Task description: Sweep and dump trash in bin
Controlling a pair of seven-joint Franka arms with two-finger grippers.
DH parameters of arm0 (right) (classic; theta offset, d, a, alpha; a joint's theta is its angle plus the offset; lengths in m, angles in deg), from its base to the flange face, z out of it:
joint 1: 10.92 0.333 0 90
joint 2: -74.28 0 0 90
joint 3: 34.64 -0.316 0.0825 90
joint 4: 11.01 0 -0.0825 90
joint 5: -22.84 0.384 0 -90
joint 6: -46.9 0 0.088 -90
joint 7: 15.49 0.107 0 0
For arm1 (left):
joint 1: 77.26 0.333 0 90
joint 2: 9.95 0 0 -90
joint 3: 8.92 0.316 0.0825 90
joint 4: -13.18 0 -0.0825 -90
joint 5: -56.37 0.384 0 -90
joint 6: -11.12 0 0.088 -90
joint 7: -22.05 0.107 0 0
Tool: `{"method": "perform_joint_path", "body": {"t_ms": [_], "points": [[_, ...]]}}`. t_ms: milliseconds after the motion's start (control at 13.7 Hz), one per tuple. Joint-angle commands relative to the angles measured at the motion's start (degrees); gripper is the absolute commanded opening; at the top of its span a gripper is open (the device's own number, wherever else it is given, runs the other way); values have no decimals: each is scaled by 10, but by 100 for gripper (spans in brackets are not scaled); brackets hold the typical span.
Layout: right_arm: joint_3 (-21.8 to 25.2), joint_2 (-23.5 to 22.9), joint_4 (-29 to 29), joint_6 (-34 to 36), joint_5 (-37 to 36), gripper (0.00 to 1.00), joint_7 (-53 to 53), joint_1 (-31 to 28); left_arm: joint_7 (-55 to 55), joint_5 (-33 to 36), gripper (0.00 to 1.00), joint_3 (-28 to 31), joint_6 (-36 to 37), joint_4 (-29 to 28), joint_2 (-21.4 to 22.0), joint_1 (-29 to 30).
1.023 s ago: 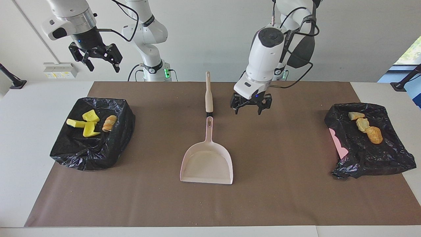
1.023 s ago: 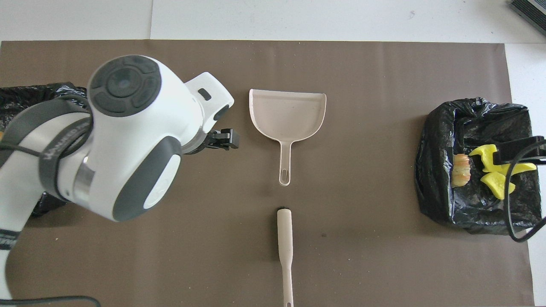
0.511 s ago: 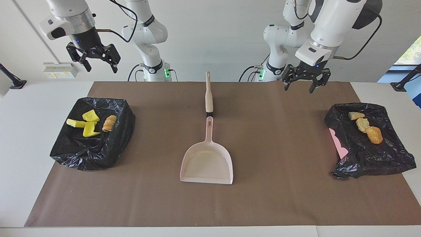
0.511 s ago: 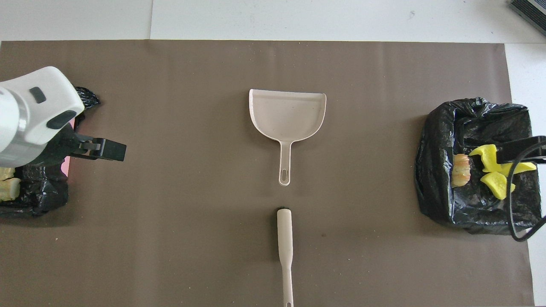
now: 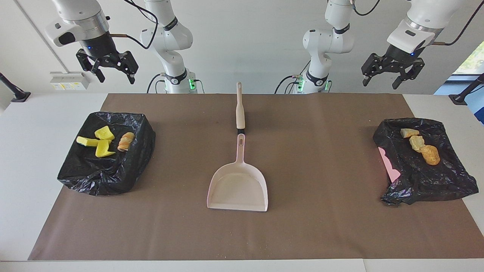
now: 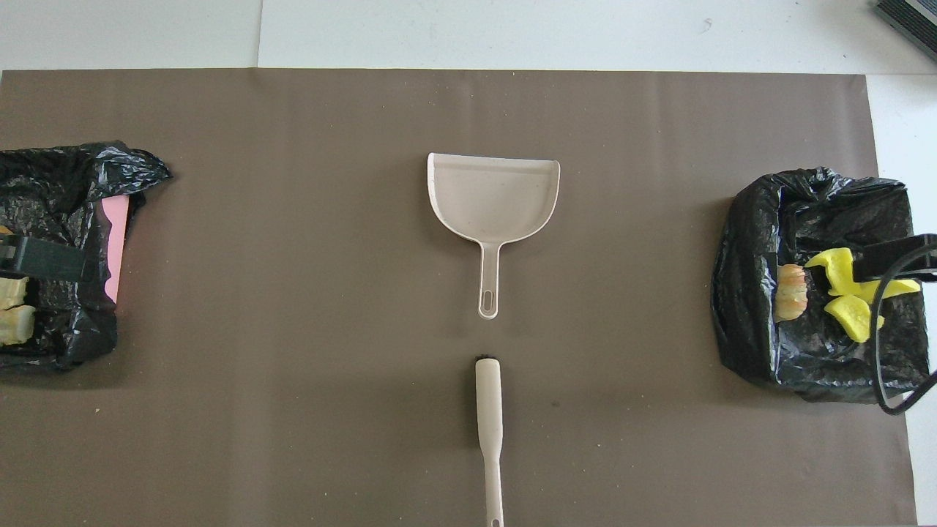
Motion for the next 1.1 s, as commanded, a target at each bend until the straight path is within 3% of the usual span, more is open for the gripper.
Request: {"method": "perform_joint_path", "body": {"t_ms": [0, 511, 731, 1023], "points": [[8, 15, 18, -7, -9, 100, -14, 15, 15, 5, 100, -8, 21, 29, -14, 21], [31, 14, 19, -10, -9, 100, -15, 28, 11, 2, 100, -17, 16, 25, -10, 34], [31, 15, 20, -10, -9, 100, -14, 29, 12, -1, 100, -84, 21, 27, -11, 92], [31, 15, 21, -14, -10, 100, -12, 28, 8, 2, 100, -94, 33, 25, -9, 99]]}}
